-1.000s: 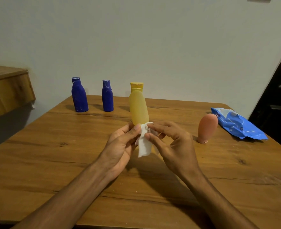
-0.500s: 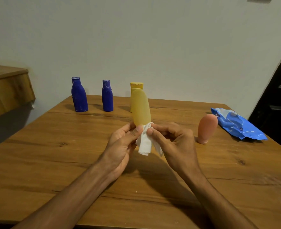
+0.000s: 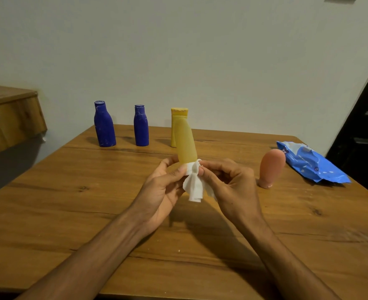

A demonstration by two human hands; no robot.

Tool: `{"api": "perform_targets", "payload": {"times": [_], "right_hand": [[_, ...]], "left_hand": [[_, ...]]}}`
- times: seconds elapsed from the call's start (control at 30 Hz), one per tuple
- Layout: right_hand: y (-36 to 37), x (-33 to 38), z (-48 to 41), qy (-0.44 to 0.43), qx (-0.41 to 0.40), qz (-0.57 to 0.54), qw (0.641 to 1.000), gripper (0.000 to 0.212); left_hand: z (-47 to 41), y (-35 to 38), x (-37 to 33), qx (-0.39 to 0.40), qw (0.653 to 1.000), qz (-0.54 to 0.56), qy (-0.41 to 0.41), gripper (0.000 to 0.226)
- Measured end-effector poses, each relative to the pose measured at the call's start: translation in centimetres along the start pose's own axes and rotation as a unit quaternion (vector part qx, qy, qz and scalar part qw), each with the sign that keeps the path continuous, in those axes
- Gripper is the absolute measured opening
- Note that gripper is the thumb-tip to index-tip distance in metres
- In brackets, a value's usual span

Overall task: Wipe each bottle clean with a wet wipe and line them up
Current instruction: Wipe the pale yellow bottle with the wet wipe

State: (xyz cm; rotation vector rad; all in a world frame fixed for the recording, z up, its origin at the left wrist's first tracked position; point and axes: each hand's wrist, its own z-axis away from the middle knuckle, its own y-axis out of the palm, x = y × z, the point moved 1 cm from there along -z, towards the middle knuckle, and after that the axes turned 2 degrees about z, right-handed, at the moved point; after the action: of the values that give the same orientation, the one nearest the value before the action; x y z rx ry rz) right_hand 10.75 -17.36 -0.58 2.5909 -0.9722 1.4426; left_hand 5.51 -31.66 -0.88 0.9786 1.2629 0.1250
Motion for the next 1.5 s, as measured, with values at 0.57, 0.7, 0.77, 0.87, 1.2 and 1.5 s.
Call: {"api": "perform_targets", "payload": {"times": [0.57,0.7,0.77,0.87,1.2,1.5], "right_hand": [[0.19,0.21,0.21,-0.025,-0.019,0.032,0.999,0.017],[0.21,0.18,0.25,-0.066,-0.008,0.064,0.996,0.018],[0.13,0.14,0.15,-0.059,-0.009,0.05,0.997,0.017],[0.05,0.12,0.07,-0.038,-0.018,0.02,0.999,0.016],[-0.09,-0.04,-0.06,-0.065,-0.01,0.05,0.997,0.018],[0.06,-0.03,-0.06,-0.035,-0.042,0.012,0.998,0.016]], "left_hand": [[-0.28,-0.17,0.27,-0.026,0.988,-0.141,0.049,0.047],[-0.2,-0.22,0.28,-0.034,0.985,-0.153,0.065,0.05],[-0.21,-0.21,0.22,-0.032,0.99,-0.122,0.057,0.051],[-0.19,-0.02,0.2,-0.024,0.997,-0.067,0.04,0.049],[-0.06,0.13,0.03,0.0,0.999,-0.042,0.026,0.039],[0.04,-0.21,-0.51,0.032,0.999,-0.037,-0.017,0.04]]}}
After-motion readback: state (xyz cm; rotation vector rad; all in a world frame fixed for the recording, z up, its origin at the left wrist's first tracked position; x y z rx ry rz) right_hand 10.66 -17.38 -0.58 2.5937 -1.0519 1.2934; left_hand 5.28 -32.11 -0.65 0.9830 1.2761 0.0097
